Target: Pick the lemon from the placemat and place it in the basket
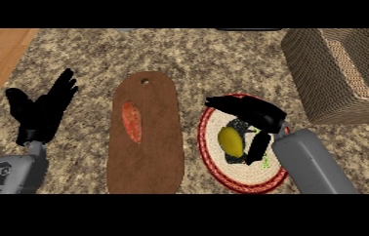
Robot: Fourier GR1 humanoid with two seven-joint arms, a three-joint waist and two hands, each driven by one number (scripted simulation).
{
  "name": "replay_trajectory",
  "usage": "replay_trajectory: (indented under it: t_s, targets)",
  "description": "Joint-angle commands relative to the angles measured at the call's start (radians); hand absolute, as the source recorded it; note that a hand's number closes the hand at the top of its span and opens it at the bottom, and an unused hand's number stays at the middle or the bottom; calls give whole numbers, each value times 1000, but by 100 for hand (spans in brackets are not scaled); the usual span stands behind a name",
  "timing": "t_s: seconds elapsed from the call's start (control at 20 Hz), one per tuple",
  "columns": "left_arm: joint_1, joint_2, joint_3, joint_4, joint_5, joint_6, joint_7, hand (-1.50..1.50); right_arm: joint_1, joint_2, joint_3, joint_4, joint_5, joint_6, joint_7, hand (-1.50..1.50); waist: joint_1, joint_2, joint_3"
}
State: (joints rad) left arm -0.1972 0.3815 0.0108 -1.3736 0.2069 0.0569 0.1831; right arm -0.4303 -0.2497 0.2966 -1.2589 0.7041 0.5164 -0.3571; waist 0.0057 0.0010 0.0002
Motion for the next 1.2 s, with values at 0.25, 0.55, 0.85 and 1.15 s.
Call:
replay_trajectory:
  t_s: [0.25, 0.55, 0.85, 1.15]
  targets:
    - [-6, -62, 26, -25, -69, -7, 34, 0, -36, 12, -56, 86, 75, 13, -98, -150, -3, -1, 0]
    - [7, -75, 53, -53, -89, -20, 47, 0, -11, -6, -62, 147, 104, 19, -219, -150, -2, -1, 0]
    - [-9, -67, 98, 57, -97, -82, -27, 0, 30, -5, -49, 166, 138, -25, -290, -150, -5, 0, 0]
    - [34, -131, 57, -99, -133, -13, 73, 0, 134, 53, -6, 2, 197, -52, -140, -150, -7, -4, 0]
